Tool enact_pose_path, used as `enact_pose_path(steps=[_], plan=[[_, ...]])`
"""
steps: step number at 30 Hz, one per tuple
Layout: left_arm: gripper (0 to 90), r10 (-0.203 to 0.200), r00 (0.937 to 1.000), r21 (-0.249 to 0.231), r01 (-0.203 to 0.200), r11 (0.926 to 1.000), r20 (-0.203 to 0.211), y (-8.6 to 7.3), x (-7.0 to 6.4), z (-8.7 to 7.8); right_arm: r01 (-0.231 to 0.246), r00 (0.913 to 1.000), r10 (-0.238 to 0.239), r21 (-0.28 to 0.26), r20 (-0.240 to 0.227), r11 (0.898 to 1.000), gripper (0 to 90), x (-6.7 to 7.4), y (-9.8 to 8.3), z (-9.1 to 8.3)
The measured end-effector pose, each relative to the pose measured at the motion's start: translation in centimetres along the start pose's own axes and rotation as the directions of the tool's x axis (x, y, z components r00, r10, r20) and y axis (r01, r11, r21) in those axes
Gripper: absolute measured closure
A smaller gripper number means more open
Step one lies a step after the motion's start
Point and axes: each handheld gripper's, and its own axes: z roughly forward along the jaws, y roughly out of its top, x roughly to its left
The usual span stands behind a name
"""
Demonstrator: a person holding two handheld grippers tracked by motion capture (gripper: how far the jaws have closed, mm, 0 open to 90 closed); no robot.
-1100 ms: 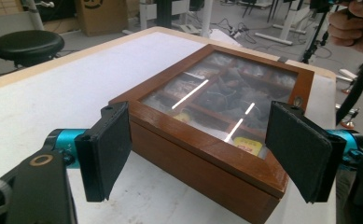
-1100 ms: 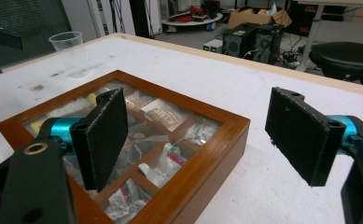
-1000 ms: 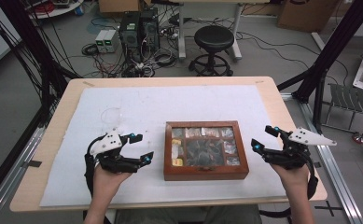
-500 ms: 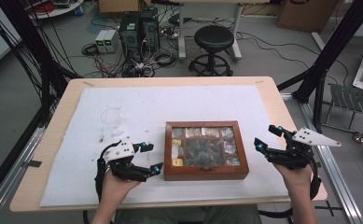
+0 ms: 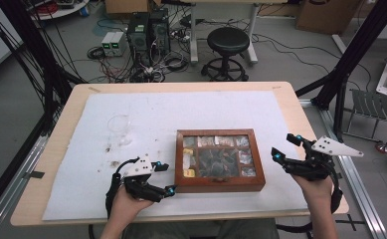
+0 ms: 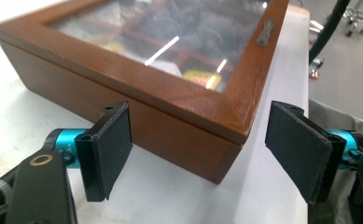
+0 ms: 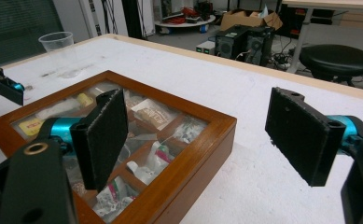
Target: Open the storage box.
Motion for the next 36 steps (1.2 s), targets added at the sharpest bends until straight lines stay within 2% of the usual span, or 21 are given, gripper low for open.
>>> enact_pose_path(steps=[5,12,16,18,23,25,28,36], plan=[[25.3,0.012,0.9999,0.054,-0.012,0.9985,0.009,-0.1,-0.1,0.7,-0.001,1.0000,0.001,0.000,0.008,1.000,21.9,-0.1,0.0,-0.1],[31.7,0.036,0.9993,0.099,-0.035,0.9945,-0.010,-0.2,-0.1,1.1,-0.002,0.9999,0.002,0.002,0.012,1.000,21.9,-0.2,-0.2,-0.2],[33.2,0.038,0.9993,0.098,-0.037,0.9945,-0.004,-0.1,-0.3,1.2,0.000,0.9999,0.000,0.003,0.014,1.000,21.9,-0.2,-0.2,-0.2],[39.0,0.043,0.9991,0.089,-0.043,0.9951,0.004,-0.1,-0.4,1.1,-0.005,0.9999,0.004,0.003,0.015,1.000,21.9,-0.1,-0.2,-0.2],[40.3,0.054,0.9985,0.091,-0.054,0.9944,0.004,0.0,-0.4,1.1,-0.006,0.9999,0.006,0.002,0.016,1.000,21.9,-0.1,-0.2,-0.2],[40.4,0.063,0.9980,0.080,-0.063,0.9948,0.001,0.1,-0.6,1.1,-0.001,0.9999,0.001,0.002,0.015,1.000,21.9,-0.1,-0.2,-0.1],[45.6,0.067,0.9977,0.059,-0.067,0.9960,0.003,0.3,-0.7,0.8,-0.003,0.9999,0.003,0.002,0.013,1.000,21.9,-0.1,-0.1,-0.1],[45.3,0.080,0.9968,0.046,-0.080,0.9957,-0.003,0.3,-0.8,0.6,0.001,1.0000,-0.001,-0.003,0.009,1.000,21.9,-0.1,0.0,0.0]])
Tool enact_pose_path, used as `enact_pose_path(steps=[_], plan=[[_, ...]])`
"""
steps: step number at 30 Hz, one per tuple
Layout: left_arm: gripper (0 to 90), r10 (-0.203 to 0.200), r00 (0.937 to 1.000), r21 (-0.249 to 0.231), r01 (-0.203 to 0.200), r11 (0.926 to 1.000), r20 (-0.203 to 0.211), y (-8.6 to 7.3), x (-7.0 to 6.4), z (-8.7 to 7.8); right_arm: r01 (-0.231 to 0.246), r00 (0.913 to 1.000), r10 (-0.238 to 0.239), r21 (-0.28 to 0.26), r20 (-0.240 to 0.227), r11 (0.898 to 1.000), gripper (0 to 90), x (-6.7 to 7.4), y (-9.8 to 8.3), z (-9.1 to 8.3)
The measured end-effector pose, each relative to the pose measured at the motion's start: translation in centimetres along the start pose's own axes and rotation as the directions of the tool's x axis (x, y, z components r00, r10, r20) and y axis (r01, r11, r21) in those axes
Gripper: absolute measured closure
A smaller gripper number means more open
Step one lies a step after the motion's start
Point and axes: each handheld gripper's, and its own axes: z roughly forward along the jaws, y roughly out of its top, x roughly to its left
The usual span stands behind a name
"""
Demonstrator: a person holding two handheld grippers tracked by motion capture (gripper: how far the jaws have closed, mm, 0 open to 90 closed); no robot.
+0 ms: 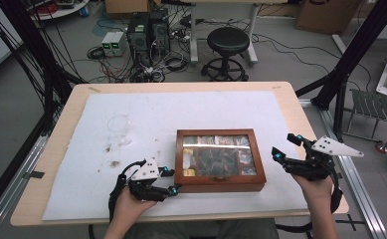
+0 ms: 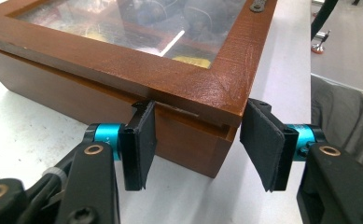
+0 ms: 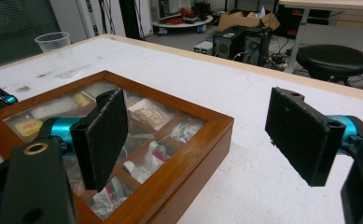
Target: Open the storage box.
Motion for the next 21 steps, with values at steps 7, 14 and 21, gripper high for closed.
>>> enact_pose_path(steps=[7,14,21], plan=[[43.0,0.025,0.9995,-0.016,-0.025,0.9996,-0.018,0.20,-0.14,-0.17,0.000,1.0000,0.000,-0.003,-0.003,1.000,21.9,0.09,0.04,0.03],[46.7,0.010,0.9991,-0.062,-0.012,0.9980,-0.042,0.53,-0.22,-0.55,0.002,1.0000,-0.002,-0.007,-0.001,1.000,21.9,0.25,0.10,-0.06],[46.6,-0.007,0.9961,-0.108,-0.003,0.9941,-0.088,0.93,-0.42,-0.93,0.000,1.0000,0.000,-0.011,0.004,1.000,21.9,0.16,0.06,-0.18]])
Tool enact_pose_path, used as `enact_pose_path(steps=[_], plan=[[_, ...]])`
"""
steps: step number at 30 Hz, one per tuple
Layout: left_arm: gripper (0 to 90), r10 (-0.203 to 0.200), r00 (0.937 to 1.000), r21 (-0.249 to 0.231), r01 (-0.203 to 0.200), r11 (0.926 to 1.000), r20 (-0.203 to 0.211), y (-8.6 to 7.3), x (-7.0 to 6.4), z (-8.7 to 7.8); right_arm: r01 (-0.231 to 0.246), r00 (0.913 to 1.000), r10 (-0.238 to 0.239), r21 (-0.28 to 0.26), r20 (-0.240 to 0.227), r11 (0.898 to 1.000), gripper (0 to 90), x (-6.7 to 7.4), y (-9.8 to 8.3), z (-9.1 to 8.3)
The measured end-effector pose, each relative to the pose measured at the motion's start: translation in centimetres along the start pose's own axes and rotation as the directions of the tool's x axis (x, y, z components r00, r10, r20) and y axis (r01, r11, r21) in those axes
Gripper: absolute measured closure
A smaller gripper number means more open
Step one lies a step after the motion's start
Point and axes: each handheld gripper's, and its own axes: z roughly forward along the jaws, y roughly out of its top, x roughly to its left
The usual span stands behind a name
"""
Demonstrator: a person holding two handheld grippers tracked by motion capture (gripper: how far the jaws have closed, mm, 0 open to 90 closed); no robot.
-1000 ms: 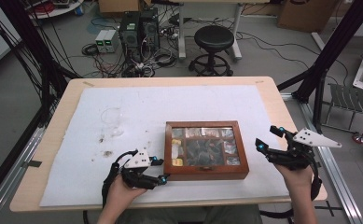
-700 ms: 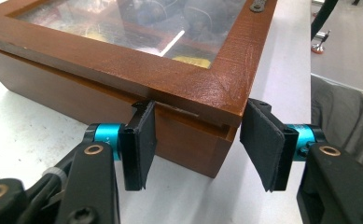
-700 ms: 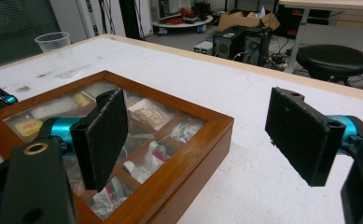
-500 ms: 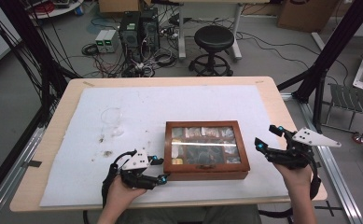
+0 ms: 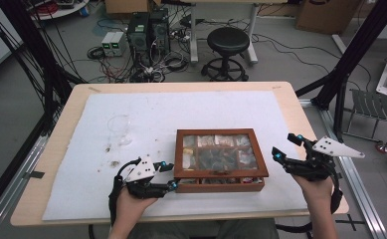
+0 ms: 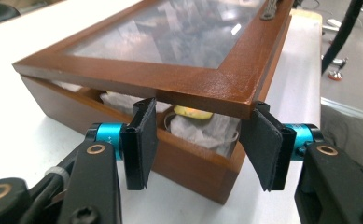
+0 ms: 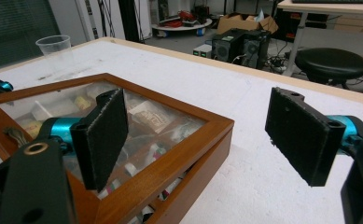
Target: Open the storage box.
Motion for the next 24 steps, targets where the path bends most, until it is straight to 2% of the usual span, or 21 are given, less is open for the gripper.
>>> enact_pose_path(steps=[10,14,17,24], plan=[[45.3,0.010,0.9999,-0.058,-0.011,0.9983,-0.014,1.4,0.4,-0.3,-0.008,1.0000,0.008,-0.038,-0.001,0.999,22.1,-0.2,0.2,-0.7],[44.7,0.031,0.9991,-0.085,-0.034,0.9958,-0.028,2.5,0.8,-0.4,-0.011,0.9999,0.011,-0.036,0.002,0.999,22.3,-0.5,0.3,-0.9],[44.8,0.036,0.9989,-0.102,-0.039,0.9941,-0.032,3.2,1.1,-0.5,-0.004,1.0000,0.004,-0.034,0.002,0.999,22.3,-0.8,0.2,-1.1],[44.7,0.045,0.9977,-0.145,-0.052,0.9880,-0.051,4.6,1.9,-0.4,0.042,0.9983,-0.042,-0.008,-0.041,0.999,26.4,-1.2,0.0,-1.1]])
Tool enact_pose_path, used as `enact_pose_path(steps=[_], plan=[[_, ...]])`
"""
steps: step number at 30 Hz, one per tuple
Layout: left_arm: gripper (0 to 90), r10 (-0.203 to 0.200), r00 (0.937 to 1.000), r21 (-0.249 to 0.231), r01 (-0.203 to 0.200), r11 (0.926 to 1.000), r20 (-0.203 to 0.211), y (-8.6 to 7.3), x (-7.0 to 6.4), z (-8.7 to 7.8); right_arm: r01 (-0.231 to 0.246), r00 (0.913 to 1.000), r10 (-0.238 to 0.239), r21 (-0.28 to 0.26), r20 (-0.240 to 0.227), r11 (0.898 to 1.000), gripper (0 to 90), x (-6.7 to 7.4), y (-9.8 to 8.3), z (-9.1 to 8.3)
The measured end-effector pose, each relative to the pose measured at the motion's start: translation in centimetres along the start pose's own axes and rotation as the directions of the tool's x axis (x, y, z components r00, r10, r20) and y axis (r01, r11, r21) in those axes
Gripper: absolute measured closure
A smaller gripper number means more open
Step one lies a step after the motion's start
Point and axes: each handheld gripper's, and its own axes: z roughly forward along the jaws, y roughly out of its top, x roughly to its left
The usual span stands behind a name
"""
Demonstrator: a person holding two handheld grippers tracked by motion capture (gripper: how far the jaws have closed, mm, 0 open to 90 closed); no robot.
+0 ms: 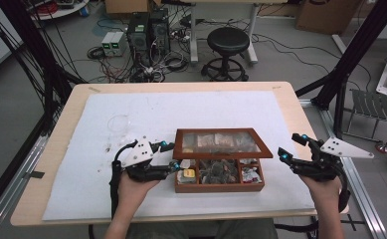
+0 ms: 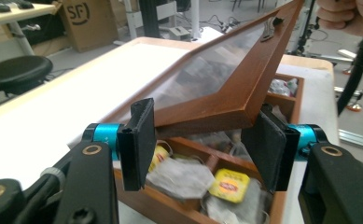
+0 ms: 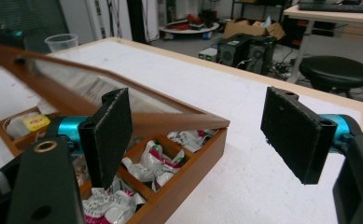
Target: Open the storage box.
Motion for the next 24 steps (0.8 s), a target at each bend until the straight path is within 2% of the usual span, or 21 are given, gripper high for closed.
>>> enact_pose_path(steps=[5,8,13,14,17,24], plan=[[44.8,-0.005,1.0000,-0.015,0.005,0.9999,-0.007,0.5,0.6,0.3,0.035,0.9991,-0.035,0.025,-0.024,0.999,27.1,0.3,-0.2,0.7],[44.8,0.000,0.9999,-0.010,0.000,0.9999,-0.014,0.8,0.9,0.5,0.031,0.9995,-0.031,0.023,-0.011,0.999,31.7,0.5,-0.2,1.2],[45.5,-0.016,0.9998,-0.031,0.016,0.9994,-0.006,1.1,1.5,1.0,0.033,0.9994,-0.033,0.021,-0.015,0.999,31.7,0.2,-0.2,1.5],[45.6,-0.018,0.9998,-0.022,0.018,0.9996,-0.003,1.3,1.7,1.1,0.039,0.9991,-0.039,0.024,-0.017,0.999,31.7,0.1,-0.3,1.5],[47.2,-0.008,0.9999,-0.027,0.008,0.9996,-0.008,1.7,1.9,1.3,0.036,0.9992,-0.035,0.028,-0.018,0.999,31.7,-0.1,-0.5,1.5],[48.6,-0.007,0.9999,-0.015,0.007,0.9999,-0.010,2.2,2.7,2.0,0.063,0.9971,-0.063,0.013,-0.042,0.998,33.0,0.5,0.6,2.9]])
